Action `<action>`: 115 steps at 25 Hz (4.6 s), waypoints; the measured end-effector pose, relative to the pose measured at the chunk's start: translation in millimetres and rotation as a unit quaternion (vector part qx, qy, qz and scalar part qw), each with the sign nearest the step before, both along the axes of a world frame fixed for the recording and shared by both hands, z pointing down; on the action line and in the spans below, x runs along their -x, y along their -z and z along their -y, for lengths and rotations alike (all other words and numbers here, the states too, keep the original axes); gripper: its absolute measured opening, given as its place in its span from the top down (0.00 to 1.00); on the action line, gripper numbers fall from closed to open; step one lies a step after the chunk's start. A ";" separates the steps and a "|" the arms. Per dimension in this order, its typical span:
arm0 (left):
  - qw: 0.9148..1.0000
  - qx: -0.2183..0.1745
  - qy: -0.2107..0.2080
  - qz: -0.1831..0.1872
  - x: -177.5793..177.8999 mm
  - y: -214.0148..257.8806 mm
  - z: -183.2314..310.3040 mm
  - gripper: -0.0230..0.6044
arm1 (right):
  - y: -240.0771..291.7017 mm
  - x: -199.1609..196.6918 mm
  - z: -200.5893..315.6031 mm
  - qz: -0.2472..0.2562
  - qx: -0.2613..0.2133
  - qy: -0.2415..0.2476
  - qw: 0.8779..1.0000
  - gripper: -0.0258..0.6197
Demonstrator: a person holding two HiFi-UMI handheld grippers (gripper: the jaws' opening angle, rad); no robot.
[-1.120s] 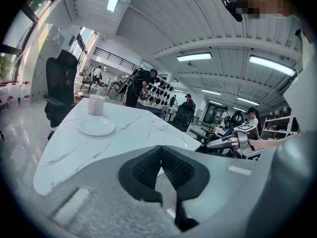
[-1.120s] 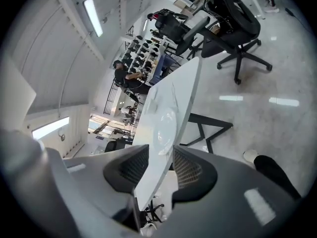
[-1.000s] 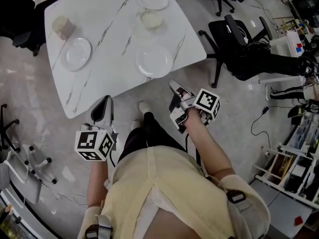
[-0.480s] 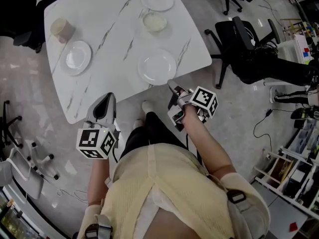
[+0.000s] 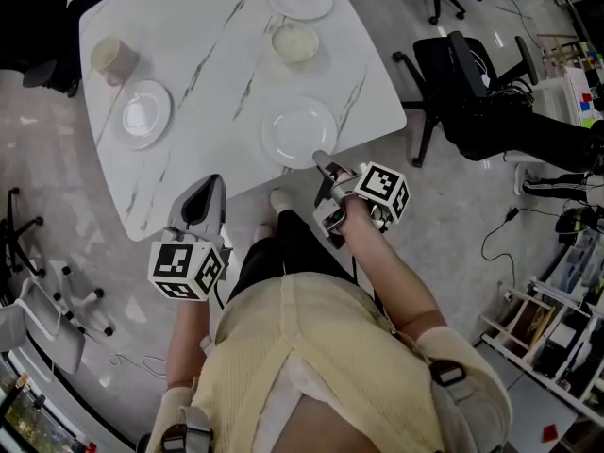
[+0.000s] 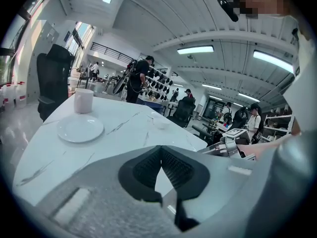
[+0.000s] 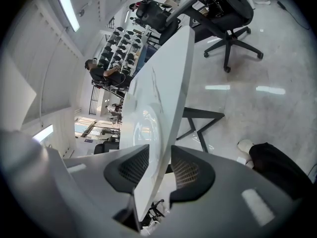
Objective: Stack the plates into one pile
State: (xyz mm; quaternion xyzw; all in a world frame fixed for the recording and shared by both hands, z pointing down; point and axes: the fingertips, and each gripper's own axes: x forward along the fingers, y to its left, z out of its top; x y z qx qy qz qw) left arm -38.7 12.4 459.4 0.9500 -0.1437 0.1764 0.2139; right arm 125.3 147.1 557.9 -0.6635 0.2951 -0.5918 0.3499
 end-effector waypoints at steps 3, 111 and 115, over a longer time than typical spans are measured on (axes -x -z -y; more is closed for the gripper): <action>1.000 0.002 -0.002 0.003 -1.8 -2.1 1.4 0.96 | -4.0 0.2 -2.6 0.002 0.013 0.003 1.000 0.79; 0.948 0.007 0.318 0.022 118.4 -5.1 162.9 0.96 | 29.5 140.1 297.0 0.041 -0.077 0.345 0.935 0.93; 0.947 0.008 0.321 0.018 120.6 -6.0 166.6 0.96 | 25.4 142.9 302.6 0.019 -0.062 0.361 0.930 0.93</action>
